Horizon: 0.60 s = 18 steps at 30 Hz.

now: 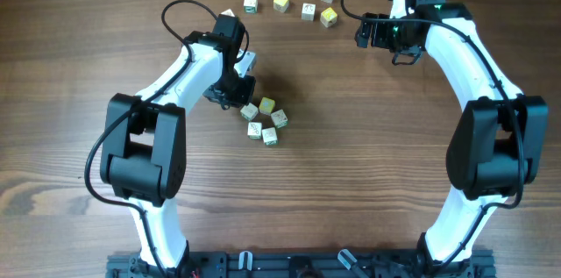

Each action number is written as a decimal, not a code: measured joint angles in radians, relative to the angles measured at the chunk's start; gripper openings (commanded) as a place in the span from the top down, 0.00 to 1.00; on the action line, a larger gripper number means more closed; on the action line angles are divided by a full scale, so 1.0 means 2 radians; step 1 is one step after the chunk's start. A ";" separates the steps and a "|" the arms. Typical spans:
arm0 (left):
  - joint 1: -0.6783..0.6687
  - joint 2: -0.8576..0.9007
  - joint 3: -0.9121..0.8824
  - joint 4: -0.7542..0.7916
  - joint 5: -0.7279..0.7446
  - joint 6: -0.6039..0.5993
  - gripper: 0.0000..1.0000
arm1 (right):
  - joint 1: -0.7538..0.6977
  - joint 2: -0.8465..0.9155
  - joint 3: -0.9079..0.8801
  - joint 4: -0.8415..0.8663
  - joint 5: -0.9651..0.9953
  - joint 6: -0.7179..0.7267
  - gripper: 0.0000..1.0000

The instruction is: Form a circle

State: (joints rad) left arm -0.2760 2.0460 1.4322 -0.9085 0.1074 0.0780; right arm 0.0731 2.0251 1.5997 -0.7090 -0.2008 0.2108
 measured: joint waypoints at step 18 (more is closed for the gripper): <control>-0.010 0.000 -0.018 0.028 0.002 0.000 0.95 | 0.000 0.000 0.000 0.000 0.000 0.000 0.00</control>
State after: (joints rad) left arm -0.2966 2.0460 1.3956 -0.8520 0.1108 0.0780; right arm 0.0731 2.0251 1.5997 -0.7090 -0.2008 0.2108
